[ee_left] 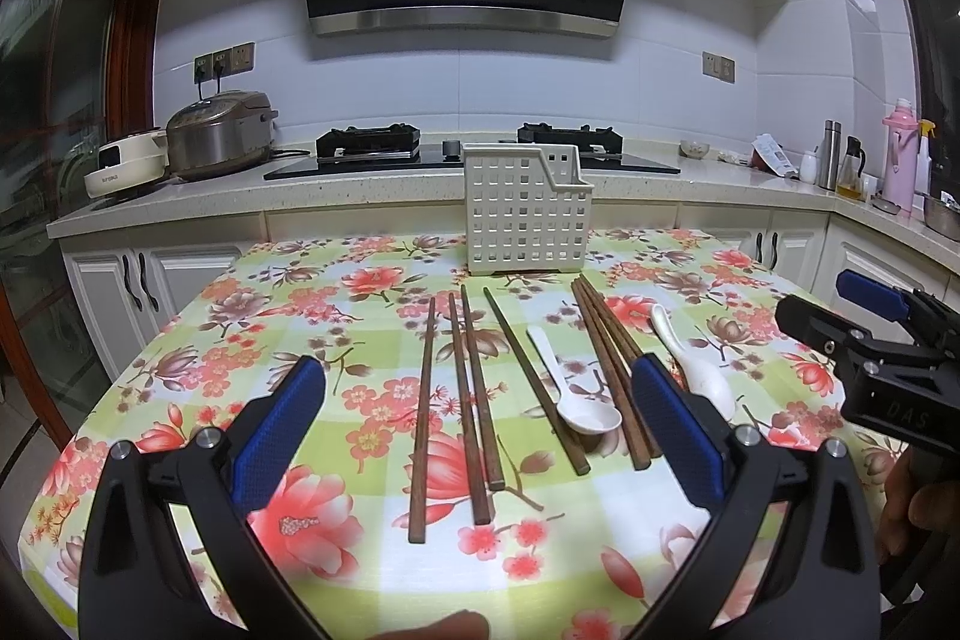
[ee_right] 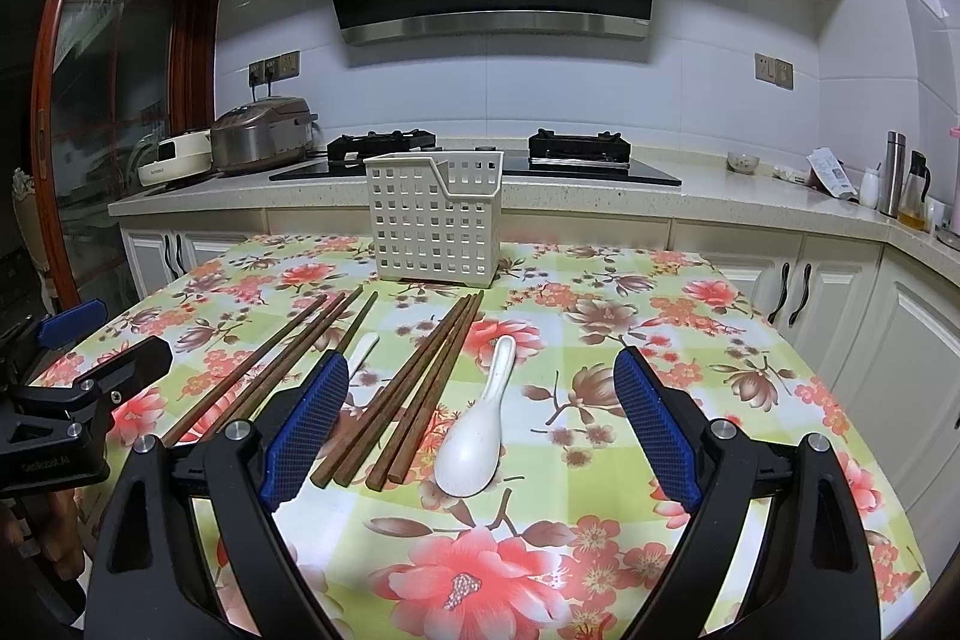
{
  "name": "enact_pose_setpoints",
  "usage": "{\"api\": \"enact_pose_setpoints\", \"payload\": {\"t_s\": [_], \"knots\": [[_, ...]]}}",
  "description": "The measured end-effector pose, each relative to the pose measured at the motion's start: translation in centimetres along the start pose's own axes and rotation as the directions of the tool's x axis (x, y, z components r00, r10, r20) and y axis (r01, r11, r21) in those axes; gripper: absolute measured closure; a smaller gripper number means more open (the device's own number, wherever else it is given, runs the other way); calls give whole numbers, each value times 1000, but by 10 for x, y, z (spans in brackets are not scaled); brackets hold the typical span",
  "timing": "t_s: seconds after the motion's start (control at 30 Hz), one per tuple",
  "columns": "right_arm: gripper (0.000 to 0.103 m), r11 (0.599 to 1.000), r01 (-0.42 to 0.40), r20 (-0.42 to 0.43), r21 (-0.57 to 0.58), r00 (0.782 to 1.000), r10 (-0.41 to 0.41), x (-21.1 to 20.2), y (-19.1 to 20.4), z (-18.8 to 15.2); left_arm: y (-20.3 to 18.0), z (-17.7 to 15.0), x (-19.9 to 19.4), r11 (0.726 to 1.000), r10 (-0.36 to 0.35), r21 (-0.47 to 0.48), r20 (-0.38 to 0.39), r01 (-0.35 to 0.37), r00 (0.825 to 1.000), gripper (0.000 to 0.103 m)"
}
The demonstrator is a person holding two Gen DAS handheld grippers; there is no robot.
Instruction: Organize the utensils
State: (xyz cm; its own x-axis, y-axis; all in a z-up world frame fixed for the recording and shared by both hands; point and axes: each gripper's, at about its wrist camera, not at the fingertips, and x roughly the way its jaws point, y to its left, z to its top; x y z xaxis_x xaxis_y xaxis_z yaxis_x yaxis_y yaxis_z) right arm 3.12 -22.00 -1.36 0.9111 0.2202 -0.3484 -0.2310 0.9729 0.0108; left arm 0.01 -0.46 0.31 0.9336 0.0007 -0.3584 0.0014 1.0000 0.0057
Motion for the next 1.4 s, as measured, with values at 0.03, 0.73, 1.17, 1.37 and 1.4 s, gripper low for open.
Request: {"api": "enact_pose_setpoints", "payload": {"t_s": [0.03, 0.73, 1.17, 1.37, 1.4], "knots": [[19, 1000, 0, -1, -1, 1000, 0, -1, -1, 3, 2, 1, -2, 1000, 0, -1, 1, 0, 1000, 4], [19, 1000, -1, 5, 0, 1000, 1, -2, 0, 2, -1, 3, -6, 1000, 1, -1, 8, -1, 1000, 4], [19, 1000, 0, 7, 0, 1000, 0, -3, 0, 4, 3, 2, -2, 1000, 1, -2, 11, -1, 1000, 4], [19, 1000, 0, 9, -1, 1000, 0, -3, 0, 3, 3, 1, -2, 1000, 1, -1, 11, -1, 1000, 4], [19, 1000, 0, 9, -1, 1000, 0, -3, 0, 4, 3, 1, -2, 1000, 1, -1, 11, -1, 1000, 4]]}}
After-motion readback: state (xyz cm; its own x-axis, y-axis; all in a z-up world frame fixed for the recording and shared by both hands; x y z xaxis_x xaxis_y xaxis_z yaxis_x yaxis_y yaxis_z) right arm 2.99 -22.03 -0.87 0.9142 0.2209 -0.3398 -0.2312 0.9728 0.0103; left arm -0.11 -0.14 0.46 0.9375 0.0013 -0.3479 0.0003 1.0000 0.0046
